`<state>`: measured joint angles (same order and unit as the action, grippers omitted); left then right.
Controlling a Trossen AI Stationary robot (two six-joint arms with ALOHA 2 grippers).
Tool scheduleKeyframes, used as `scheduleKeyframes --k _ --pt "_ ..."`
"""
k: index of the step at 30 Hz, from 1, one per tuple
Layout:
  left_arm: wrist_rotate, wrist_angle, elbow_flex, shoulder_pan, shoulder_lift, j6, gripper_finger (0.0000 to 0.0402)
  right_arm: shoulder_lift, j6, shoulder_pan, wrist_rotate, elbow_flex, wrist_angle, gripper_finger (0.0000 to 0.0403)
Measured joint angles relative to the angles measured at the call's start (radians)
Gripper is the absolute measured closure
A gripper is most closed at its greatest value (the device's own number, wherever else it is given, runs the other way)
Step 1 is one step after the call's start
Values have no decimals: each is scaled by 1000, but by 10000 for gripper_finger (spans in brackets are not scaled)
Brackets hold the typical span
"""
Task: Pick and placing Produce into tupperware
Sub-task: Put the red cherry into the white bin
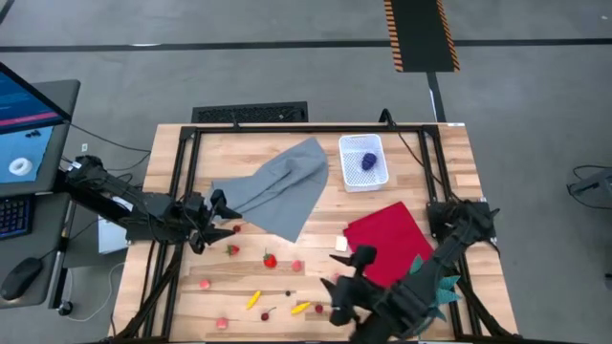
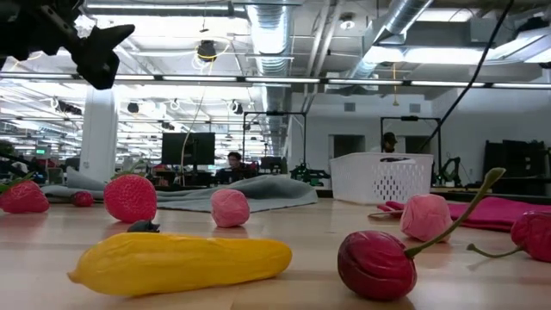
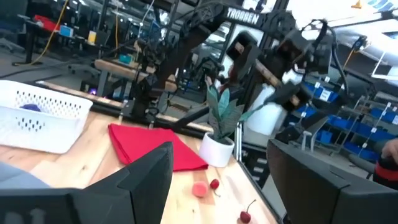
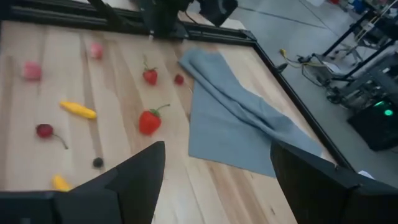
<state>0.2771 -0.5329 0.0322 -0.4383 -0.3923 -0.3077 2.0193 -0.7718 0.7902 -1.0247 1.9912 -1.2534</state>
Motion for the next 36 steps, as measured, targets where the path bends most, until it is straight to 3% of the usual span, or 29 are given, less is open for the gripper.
scheduleKeyframes --k 4,8,14,17,20,28,36 --pt "0 1 0 0 0 0 152 -31 3 27 -5 -28 17 88" --pt "0 2 0 0 0 2 152 -53 62 18 76 -33 25 88" --pt "1 3 0 0 0 22 152 -111 160 -65 438 -33 14 88" --pt "19 9 0 0 0 19 152 -131 57 -103 562 -33 -46 88" --pt "20 31 0 0 0 2 152 -131 -38 -128 583 -33 -46 88" --pt "22 97 0 0 0 -70 152 -65 -13 -184 600 -33 -38 88" --pt "25 124 0 0 0 -80 152 15 -94 -223 666 -33 -164 88"
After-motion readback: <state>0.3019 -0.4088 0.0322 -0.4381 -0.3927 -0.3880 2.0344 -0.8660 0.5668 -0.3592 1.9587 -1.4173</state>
